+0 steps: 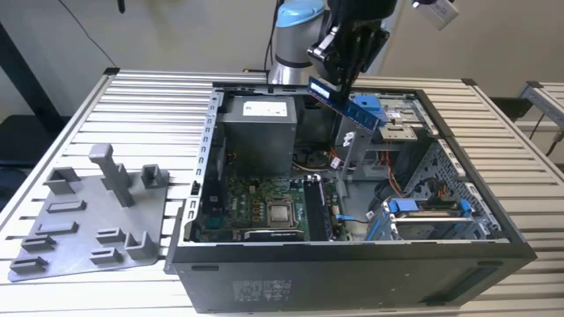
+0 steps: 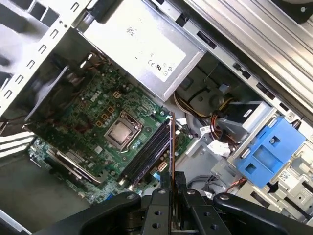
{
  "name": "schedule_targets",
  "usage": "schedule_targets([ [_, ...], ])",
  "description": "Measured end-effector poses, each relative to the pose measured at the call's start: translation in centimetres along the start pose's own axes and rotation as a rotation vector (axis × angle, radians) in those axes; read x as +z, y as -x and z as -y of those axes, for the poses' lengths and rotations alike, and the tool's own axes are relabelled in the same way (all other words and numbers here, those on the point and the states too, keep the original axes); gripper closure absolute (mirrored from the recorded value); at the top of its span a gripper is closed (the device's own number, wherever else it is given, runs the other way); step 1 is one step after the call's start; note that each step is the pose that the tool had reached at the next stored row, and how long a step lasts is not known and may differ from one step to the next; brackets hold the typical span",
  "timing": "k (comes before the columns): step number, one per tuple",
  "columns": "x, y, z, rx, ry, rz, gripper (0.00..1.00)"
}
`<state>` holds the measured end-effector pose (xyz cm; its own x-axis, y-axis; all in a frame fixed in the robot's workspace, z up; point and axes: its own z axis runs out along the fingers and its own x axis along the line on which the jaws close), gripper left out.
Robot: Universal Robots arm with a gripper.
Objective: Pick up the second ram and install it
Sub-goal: 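Insert the second ram into the second slot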
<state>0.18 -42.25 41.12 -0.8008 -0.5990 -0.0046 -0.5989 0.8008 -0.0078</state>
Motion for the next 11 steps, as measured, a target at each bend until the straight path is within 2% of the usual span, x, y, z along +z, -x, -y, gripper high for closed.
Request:
schedule_targets([
  [11, 0.11, -0.01, 0.00, 0.154, -0.0007, -0.0011, 0.86],
])
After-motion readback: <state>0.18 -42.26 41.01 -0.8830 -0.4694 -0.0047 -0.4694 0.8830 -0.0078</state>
